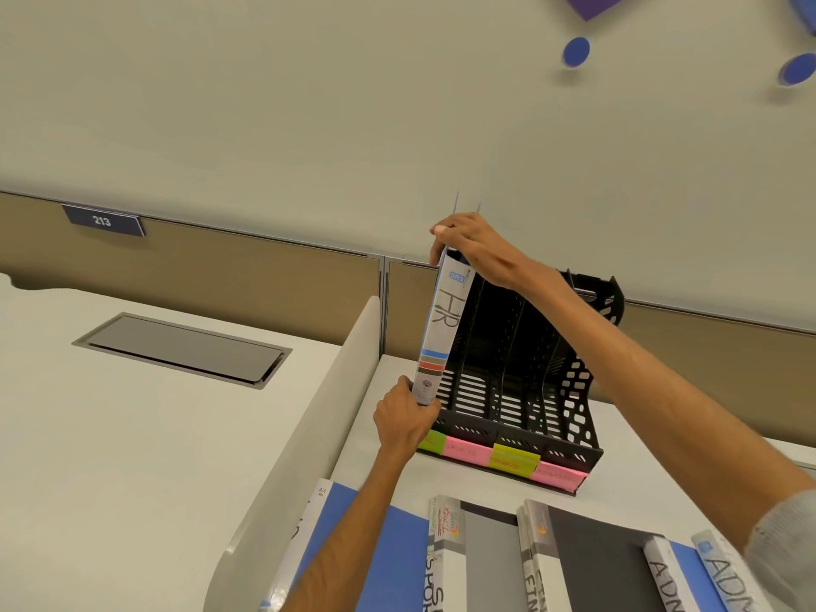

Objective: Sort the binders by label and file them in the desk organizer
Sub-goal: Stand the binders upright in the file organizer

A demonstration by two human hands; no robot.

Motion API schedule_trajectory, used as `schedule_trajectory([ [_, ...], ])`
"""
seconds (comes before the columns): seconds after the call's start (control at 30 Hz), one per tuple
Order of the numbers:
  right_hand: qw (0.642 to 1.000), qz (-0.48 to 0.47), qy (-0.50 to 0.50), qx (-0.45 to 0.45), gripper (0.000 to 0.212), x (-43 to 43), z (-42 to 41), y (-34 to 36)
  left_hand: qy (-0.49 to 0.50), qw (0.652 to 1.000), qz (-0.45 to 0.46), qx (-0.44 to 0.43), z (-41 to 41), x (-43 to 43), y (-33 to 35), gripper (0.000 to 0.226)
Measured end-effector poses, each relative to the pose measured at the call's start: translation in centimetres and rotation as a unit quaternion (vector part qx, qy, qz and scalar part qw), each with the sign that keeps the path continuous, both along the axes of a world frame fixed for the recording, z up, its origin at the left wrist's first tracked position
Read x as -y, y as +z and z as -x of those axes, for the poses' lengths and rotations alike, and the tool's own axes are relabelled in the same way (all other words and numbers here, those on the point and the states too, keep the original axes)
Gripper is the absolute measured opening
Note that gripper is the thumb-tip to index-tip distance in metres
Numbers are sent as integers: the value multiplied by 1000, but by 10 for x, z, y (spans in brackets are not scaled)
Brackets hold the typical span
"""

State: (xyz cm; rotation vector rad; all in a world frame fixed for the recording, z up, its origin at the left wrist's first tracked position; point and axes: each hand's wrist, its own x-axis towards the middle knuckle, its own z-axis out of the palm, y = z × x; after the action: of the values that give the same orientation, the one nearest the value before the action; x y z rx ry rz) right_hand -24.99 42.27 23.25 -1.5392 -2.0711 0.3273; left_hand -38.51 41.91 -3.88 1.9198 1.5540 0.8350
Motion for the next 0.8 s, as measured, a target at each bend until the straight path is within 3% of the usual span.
schedule_trajectory([
  [0.33, 999, -7, 13, -43, 73, -21, 5, -2, 67, 996, 35, 46, -6, 4, 1, 70],
  [0.43, 995, -32, 10, -99, 77, -30, -2, -10, 85, 994, 33, 52, -10, 8, 0, 74],
  [0.5, 994, -16, -12, -104, 73, -34, -3, -35, 75, 995, 28, 65, -13, 11, 3, 82],
  [0.57, 998, 21, -23, -49, 57, -34, 0, -76, 68, 994, 30, 79, -15, 15, 6, 89],
  [0.63, 999, 20, -20, -40, 46, -33, 7, -106, 68, 994, 33, 82, -15, 16, 7, 83],
  [0.8, 996, 30, -29, -80, 55, -41, 20, -100, 58, 994, 22, 93, -12, 18, 2, 63],
])
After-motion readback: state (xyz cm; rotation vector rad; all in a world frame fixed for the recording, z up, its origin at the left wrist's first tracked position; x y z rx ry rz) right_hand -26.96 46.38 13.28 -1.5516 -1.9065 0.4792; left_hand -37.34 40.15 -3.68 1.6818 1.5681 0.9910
